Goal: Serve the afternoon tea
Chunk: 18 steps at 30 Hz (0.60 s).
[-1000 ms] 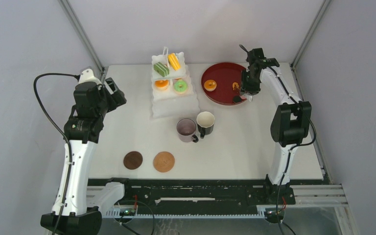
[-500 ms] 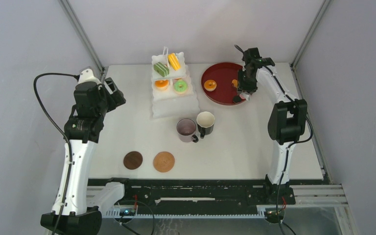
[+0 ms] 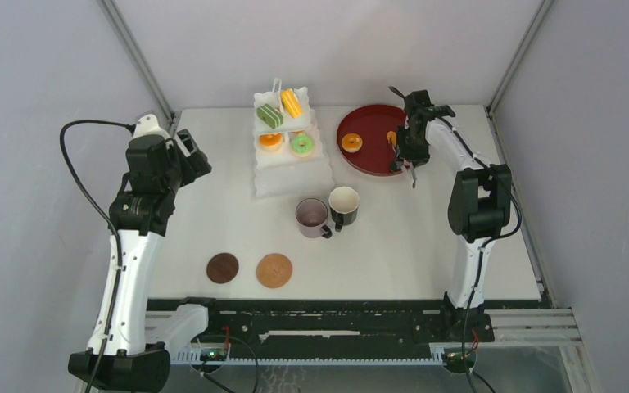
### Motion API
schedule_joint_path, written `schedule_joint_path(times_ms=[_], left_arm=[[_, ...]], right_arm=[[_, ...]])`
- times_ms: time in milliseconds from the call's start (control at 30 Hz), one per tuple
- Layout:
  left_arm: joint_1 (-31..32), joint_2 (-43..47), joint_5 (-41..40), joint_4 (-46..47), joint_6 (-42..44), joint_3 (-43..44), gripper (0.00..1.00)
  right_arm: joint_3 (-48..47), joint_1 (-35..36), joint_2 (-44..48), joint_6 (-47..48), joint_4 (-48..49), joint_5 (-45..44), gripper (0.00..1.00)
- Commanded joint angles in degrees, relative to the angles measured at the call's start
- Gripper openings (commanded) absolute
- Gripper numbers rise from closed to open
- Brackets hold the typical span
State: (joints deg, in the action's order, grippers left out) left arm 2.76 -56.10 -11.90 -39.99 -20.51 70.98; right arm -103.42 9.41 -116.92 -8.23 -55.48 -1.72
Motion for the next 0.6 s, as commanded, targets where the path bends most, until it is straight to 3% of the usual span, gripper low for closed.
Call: schedule_joint_path(times_ms=[0,433,567], left_arm=[[0.09,0.1,-1.09,1.84,1.0,0.19,0.82],[0.13,0.06,-1.01,1.76,0.82,0.48,0.82],[0.11,0.04,-1.05,1.65,0.86,0.64,0.82]], right_arm=[[-0.23,-0.33,2.19,0.11,2.83,-1.61,0.51],[-2.87,-0.36,-0.98,1.99,5.53,3.84,0.5],[-3.0,0.27,-1.13,1.99,5.36,2.64,0.44]])
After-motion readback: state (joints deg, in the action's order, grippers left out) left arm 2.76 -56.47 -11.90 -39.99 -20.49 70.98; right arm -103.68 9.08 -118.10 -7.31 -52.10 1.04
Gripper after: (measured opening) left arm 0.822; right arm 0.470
